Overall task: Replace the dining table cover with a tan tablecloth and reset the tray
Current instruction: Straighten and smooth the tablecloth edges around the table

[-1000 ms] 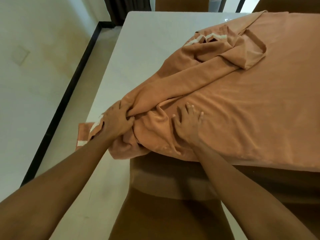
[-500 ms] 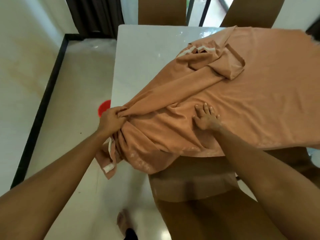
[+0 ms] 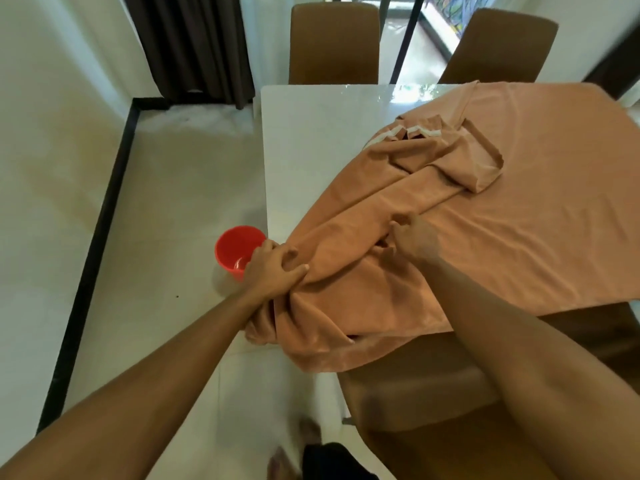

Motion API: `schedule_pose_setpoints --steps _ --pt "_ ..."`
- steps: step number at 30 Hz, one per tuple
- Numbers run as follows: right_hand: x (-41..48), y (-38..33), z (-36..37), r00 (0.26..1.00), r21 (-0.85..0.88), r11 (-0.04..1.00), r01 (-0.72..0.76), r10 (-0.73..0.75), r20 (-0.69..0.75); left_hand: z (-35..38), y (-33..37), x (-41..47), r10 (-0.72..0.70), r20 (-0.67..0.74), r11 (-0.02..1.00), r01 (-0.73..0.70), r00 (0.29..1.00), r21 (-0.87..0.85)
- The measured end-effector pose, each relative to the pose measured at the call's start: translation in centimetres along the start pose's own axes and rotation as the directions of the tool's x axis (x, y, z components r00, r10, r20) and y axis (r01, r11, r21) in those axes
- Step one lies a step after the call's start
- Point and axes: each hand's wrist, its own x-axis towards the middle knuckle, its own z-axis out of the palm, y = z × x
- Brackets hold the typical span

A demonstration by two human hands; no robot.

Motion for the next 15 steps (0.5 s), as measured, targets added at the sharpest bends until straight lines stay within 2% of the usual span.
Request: schedule_pose_setpoints --steps 2,6,11,15 --pt "1.1 -1.2 0.3 0.999 0.098 0.995 -0.018 0.021 -0.026 -0.1 0.4 1.9 0.030 0.021 1.000 -0.030 0.999 0.007" --pt "6.0 -3.0 0.8 0.991 0.087 0.996 -0.007 0.018 -0.132 -0.4 1.5 6.8 0.120 0.109 0.990 -0.127 0.987 0.063" --pt "12.3 -4.6 1.6 0.983 0.101 0.987 -0.125 0.137 -0.119 1.1 2.7 12.1 0.260 0.207 0.958 -0.279 0.943 0.069" --pt "15.9 -3.4 1.6 0.975 0.116 0.973 -0.198 0.208 -0.075 2.2 4.8 16.0 0.300 0.248 0.943 -0.326 0.921 0.070"
